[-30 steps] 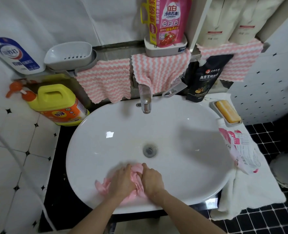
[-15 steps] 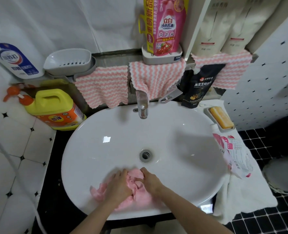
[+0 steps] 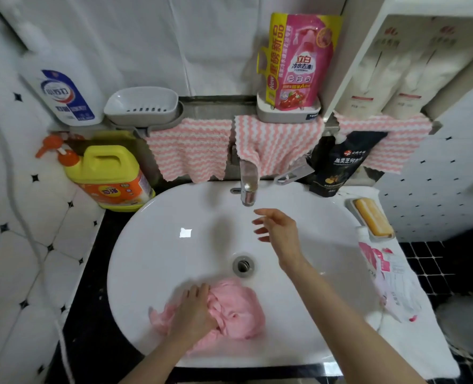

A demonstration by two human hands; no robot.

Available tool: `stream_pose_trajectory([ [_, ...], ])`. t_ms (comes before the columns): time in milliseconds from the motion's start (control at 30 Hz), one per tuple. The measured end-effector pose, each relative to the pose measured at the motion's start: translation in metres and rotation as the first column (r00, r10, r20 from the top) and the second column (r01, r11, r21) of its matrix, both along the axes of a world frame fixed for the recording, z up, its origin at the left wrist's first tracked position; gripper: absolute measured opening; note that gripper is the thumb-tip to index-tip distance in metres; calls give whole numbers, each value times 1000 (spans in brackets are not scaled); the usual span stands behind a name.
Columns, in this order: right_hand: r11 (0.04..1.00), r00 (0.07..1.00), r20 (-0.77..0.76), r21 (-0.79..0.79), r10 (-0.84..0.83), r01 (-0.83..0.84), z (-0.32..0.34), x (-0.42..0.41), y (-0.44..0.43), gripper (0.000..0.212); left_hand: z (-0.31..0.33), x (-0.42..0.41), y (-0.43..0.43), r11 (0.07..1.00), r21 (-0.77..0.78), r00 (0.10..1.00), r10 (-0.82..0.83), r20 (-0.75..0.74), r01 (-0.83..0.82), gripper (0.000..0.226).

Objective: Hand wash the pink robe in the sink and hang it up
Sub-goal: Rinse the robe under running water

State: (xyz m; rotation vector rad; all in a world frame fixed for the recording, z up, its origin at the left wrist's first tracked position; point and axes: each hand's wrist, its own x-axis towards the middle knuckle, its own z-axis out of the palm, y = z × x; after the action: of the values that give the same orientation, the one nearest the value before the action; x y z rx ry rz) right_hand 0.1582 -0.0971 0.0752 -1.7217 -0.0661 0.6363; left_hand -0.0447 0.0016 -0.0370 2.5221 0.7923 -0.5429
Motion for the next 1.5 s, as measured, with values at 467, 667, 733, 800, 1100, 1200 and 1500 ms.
stream_pose_trajectory([
  [467,951,953,-280,247,-114,186,3,104,11,38,-17,-10,0,999,13,989,50,136,-52,63],
  [667,883,937,-296,367,-186,292,-17,109,-13,48,-2,-4,-4,998,53,996,42,77,-46,66],
  [733,838,881,-365,338,-303,428,-30,101,-20,49,-2,-5,-3,997,36,993,66,103,-70,68],
  [800,902,875,-306,97,-375,420,-57,73,-20,40,-2,-4,-3,997,41,995,55,78,-59,73],
  [1100,485,886,-36,-827,462,-286,-149,-5,6,38,-18,-8,0,987,162,988,-9,155,-17,50],
  [1200,428,864,-15,-864,504,-264,-154,-5,7,34,-26,-10,3,989,143,998,-32,56,24,47],
  [1500,909,942,-278,-313,188,-274,-130,8,-6,32,15,53,4,993,90,969,-93,229,74,63],
])
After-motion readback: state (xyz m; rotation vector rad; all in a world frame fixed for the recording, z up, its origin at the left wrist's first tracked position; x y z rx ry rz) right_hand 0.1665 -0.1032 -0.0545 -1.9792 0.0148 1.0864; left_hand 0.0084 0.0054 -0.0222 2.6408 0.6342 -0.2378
